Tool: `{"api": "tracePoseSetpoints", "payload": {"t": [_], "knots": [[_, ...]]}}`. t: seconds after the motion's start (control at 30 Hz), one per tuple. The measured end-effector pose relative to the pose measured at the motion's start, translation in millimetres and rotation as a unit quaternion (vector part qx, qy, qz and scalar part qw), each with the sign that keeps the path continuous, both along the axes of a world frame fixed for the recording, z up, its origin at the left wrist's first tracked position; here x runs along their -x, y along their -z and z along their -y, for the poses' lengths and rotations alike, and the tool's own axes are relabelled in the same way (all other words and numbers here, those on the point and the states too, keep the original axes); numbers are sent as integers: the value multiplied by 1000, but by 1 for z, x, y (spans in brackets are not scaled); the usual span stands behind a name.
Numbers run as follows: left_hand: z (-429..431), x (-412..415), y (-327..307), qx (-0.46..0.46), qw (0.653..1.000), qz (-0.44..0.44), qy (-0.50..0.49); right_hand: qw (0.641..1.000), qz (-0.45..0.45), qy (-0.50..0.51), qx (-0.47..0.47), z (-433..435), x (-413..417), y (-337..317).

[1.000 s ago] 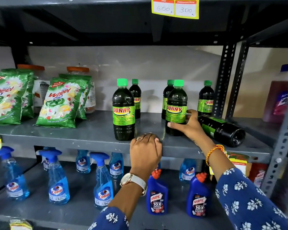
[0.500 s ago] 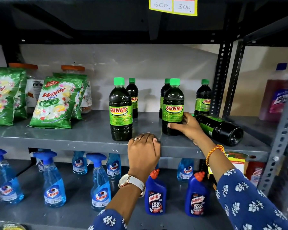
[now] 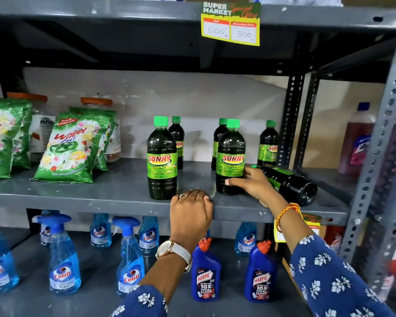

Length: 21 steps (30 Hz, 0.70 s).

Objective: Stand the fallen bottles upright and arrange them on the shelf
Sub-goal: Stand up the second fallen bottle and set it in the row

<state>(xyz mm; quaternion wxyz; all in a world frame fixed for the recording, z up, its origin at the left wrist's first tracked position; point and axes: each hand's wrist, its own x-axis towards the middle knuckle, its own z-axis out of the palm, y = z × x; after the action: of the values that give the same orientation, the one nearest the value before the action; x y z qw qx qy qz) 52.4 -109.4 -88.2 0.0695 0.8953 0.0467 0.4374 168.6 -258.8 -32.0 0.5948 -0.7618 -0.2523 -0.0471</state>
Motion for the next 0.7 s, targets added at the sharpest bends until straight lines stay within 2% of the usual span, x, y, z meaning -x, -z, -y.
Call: {"api": "tracePoseSetpoints", "payload": {"t": [0.33, 0.7], "knots": [[4, 6, -2, 5, 1000, -21, -11, 999, 48, 15, 14, 14, 35, 5], [4, 7, -2, 1, 1000, -16, -7, 997, 63, 27, 30, 16, 45, 5]]}}
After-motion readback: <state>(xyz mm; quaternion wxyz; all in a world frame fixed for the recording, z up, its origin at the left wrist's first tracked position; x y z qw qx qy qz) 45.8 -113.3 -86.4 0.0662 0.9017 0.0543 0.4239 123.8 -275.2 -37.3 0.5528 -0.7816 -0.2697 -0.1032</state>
